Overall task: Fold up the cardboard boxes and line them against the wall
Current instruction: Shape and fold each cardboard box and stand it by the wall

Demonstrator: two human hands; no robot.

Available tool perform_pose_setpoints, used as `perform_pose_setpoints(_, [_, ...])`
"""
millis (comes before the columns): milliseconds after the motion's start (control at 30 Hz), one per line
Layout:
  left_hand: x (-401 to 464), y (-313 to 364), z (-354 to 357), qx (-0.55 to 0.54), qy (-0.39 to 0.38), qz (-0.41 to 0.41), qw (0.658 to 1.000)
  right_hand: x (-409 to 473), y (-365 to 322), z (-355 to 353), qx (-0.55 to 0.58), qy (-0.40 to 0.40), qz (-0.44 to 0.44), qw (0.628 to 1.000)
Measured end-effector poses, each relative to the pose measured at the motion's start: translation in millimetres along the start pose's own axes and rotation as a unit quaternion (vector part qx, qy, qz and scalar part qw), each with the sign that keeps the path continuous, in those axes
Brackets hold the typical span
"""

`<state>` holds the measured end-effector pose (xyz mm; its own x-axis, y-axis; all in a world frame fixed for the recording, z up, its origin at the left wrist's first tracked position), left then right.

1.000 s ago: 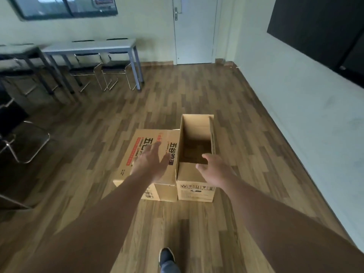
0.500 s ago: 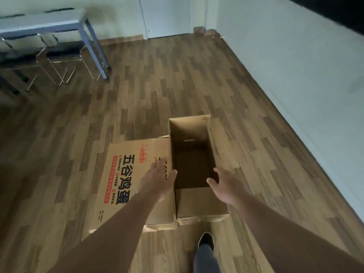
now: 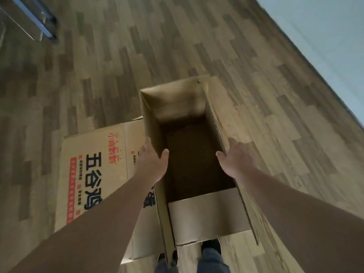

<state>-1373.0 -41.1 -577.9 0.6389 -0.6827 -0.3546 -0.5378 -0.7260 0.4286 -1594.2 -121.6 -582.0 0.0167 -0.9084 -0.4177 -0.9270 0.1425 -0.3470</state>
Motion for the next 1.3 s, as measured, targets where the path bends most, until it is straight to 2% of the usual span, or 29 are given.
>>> perform_pose_setpoints(200, [44.1, -34.7, 54.8, -0.04, -0.036, -0.119, 0.991, 34.3, 30.8, 67.4, 0.03, -0.02, 0.076, 0.996])
perform_pose_setpoints(367, [45.8, -59.7, 77.5, -0.075, -0.089, -0.119, 0.986, 25.9, 54.0, 62.4, 0.012, 0.061, 0.087, 0.994])
perform_pose_setpoints(467, [31.5, -40.5, 73.5, -0.072, -0.099, -0.072, 0.99, 6.9, 83.8, 49.2, 0.033, 0.086, 0.128, 0.987])
perform_pose_setpoints(567, [1.4, -10.9, 83.9, -0.073, -0.17, -0.004, 0.983, -41.3, 138.4, 33.8, 0.056, 0.115, 0.203, 0.971])
perform_pose_setpoints(700, [-53.0, 29.4, 111.9, -0.042, -0.228, 0.101, 0.968, -124.9, 211.0, 15.3, 0.108, 0.154, 0.3, 0.935])
perform_pose_setpoints(800, [-124.9, 64.3, 136.0, 0.006, -0.253, 0.203, 0.946, -208.2, 272.8, 5.4, 0.125, 0.186, 0.374, 0.9])
perform_pose_setpoints(900, [-203.8, 81.4, 166.8, 0.035, -0.287, 0.267, 0.919, -289.4, 332.7, 9.1, 0.142, 0.203, 0.441, 0.862])
perform_pose_setpoints(1067, [-344.0, 81.5, 234.4, 0.081, -0.351, 0.333, 0.871, -425.4, 434.3, 36.6, 0.184, 0.232, 0.537, 0.79])
perform_pose_setpoints(1300, [-522.9, 52.8, 336.2, 0.167, -0.381, 0.386, 0.824, -587.2, 559.3, 94.9, 0.242, 0.259, 0.606, 0.712])
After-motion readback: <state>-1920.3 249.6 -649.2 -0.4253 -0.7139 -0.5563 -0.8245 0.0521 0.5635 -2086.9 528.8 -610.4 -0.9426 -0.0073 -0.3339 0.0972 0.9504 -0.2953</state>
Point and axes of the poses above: each hand's wrist, its own x-axis towards the middle knuckle, its own z-axis out of the palm, y = z × x, the point moved 1 cm from there along x, towards the middle knuckle, and after that the axes turned 10 degrees about y, right-handed, at the moved point
